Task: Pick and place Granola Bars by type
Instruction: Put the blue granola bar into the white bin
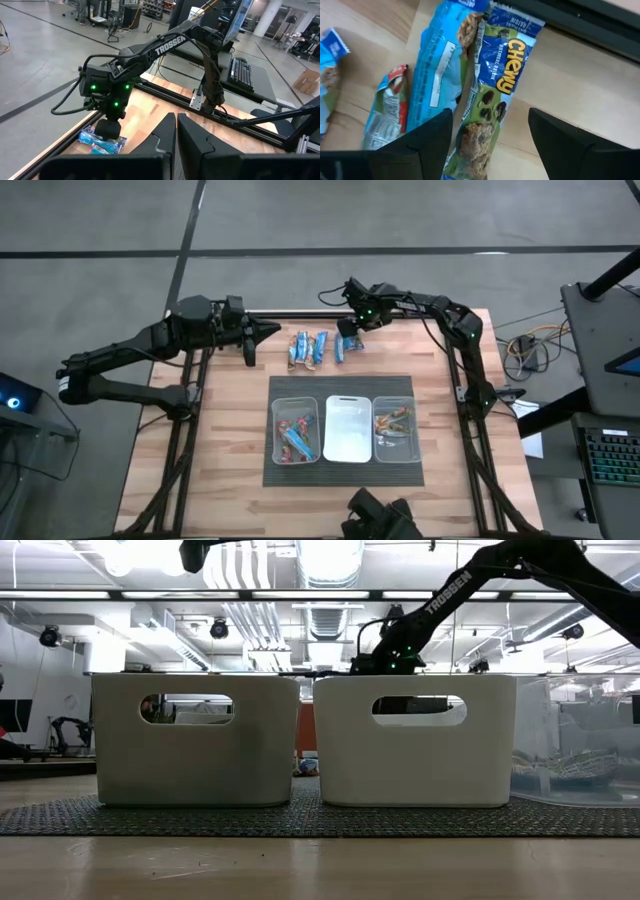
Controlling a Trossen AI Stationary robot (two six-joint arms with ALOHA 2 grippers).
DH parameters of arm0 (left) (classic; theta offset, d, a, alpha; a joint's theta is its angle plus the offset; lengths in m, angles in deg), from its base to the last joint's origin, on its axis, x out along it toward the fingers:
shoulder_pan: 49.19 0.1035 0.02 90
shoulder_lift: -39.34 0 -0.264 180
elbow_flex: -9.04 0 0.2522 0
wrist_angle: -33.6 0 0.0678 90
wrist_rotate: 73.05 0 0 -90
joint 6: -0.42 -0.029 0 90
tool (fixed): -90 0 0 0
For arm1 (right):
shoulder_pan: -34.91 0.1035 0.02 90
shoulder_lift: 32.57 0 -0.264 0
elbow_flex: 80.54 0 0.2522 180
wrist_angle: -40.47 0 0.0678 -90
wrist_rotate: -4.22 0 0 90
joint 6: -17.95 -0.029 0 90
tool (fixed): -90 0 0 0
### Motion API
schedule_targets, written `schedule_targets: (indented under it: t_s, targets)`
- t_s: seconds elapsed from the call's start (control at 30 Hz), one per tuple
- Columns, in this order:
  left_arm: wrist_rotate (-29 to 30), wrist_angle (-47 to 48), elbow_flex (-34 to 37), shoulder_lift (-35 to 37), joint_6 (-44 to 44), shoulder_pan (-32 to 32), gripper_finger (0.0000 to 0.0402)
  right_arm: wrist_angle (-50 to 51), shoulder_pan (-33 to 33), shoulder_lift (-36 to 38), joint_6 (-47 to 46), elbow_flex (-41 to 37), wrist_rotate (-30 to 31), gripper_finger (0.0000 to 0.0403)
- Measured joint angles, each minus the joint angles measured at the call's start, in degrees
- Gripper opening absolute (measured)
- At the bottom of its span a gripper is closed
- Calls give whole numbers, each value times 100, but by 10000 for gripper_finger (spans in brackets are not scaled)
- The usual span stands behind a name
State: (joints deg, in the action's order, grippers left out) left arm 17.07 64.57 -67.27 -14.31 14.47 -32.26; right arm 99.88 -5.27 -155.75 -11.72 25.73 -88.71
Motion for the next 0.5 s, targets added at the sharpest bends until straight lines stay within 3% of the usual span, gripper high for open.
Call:
schedule_targets:
  t_s: [0.5]
  targets:
    - [149, 2, 0, 0, 15, 0, 0, -59, -15, -72, -13, 0, -10, 222]
